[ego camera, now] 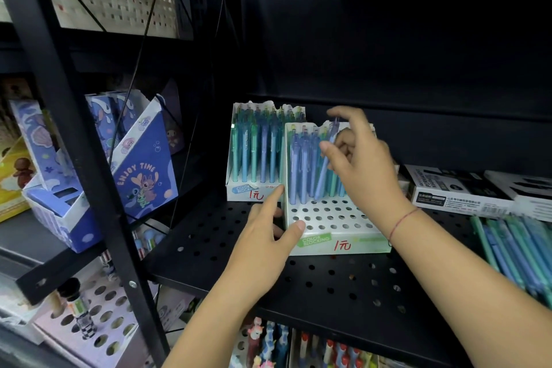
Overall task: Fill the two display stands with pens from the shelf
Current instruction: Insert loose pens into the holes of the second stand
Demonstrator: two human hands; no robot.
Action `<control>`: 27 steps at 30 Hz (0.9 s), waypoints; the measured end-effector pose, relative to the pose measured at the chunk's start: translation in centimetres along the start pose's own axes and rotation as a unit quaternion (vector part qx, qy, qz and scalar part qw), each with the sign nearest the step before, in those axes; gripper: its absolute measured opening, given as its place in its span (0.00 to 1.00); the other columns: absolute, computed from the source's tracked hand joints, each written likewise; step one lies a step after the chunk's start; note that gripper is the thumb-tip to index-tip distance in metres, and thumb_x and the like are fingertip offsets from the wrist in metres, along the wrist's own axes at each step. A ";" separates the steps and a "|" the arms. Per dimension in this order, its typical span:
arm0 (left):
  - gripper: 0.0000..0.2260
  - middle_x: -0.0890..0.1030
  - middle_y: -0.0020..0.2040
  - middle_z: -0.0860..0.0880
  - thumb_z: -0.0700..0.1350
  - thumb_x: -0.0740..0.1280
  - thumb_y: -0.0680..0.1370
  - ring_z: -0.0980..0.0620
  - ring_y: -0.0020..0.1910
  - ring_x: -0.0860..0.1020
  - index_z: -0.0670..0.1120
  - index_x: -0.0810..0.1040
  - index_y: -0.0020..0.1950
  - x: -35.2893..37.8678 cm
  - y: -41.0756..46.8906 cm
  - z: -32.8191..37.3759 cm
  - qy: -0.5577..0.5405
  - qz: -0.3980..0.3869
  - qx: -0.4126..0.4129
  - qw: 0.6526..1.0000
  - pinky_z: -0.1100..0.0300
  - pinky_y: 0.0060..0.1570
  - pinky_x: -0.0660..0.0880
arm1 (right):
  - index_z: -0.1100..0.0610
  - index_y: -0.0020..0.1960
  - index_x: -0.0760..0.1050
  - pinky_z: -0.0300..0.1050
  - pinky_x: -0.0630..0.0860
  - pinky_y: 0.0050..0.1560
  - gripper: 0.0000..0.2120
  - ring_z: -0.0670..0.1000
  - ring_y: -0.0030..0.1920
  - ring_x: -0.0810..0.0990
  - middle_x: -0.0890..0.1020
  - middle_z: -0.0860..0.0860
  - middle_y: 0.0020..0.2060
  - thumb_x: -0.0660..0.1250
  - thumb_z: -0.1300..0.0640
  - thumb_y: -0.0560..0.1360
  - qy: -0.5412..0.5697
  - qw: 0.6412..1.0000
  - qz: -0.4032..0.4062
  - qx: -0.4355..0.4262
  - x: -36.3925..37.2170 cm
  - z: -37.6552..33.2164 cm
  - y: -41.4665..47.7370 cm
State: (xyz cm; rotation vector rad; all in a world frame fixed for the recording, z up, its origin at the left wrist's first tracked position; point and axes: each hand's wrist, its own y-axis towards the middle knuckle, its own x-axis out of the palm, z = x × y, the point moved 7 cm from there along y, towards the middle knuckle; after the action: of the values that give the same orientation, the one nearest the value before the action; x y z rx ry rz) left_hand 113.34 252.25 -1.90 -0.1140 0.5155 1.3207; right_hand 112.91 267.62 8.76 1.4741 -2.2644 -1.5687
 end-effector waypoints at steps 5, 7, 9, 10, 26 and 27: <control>0.29 0.69 0.59 0.60 0.55 0.64 0.79 0.62 0.49 0.73 0.66 0.53 0.75 0.0 0.0 -0.2 -0.014 0.000 -0.008 1.000 0.71 0.44 0.69 | 0.50 0.64 0.75 0.45 0.77 0.42 0.14 0.44 0.37 0.76 0.76 0.43 0.35 0.64 0.57 0.78 -0.029 0.999 -0.023 -0.017 1.0 0.2 -0.1; 0.29 0.69 0.57 0.61 0.54 0.64 0.78 0.61 0.48 0.73 0.66 0.53 0.75 0.0 0.0 -0.2 -0.018 -0.001 -0.012 1.000 0.72 0.43 0.69 | 0.50 0.64 0.76 0.36 0.72 0.40 0.14 0.40 0.35 0.73 0.74 0.38 0.35 0.64 0.56 0.79 -0.046 0.999 -0.016 -0.021 0.8 0.3 0.0; 0.29 0.69 0.57 0.61 0.54 0.64 0.78 0.61 0.48 0.73 0.66 0.53 0.75 0.0 0.1 -0.2 -0.021 -0.002 -0.014 1.000 0.71 0.43 0.69 | 0.50 0.65 0.76 0.33 0.69 0.41 0.14 0.39 0.36 0.72 0.75 0.38 0.39 0.63 0.56 0.79 -0.066 0.997 -0.008 -0.025 0.5 0.2 0.0; 0.29 0.69 0.56 0.61 0.54 0.64 0.78 0.61 0.48 0.73 0.66 0.53 0.75 0.0 0.1 -0.2 -0.022 -0.004 -0.015 1.000 0.71 0.44 0.69 | 0.50 0.65 0.76 0.35 0.70 0.43 0.14 0.40 0.38 0.72 0.78 0.41 0.42 0.63 0.55 0.80 -0.074 0.997 -0.007 -0.026 0.4 0.1 0.1; 0.28 0.70 0.60 0.55 0.54 0.63 0.79 0.60 0.48 0.72 0.65 0.54 0.75 1.4 0.7 0.4 -0.005 -0.023 -0.020 1.000 0.60 0.47 0.69 | 0.58 0.43 0.80 0.41 0.72 0.31 0.14 0.51 0.35 0.81 0.83 0.54 0.34 0.72 0.46 0.71 -0.275 0.886 -0.161 0.338 -15.5 11.3 -6.1; 0.28 0.71 0.60 0.55 0.54 0.63 0.79 0.59 0.48 0.73 0.64 0.54 0.76 1.5 0.7 0.4 -0.004 -0.022 -0.018 1.000 0.60 0.46 0.69 | 0.59 0.43 0.81 0.41 0.70 0.32 0.16 0.51 0.36 0.80 0.83 0.54 0.36 0.72 0.45 0.72 -0.307 0.864 -0.186 0.354 -16.0 12.0 -6.9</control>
State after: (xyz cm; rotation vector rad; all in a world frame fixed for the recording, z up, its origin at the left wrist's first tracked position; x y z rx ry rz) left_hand 113.03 253.90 -2.02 -0.1489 0.4798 1.2878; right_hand 120.65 287.00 5.13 1.8359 -3.3741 -1.5207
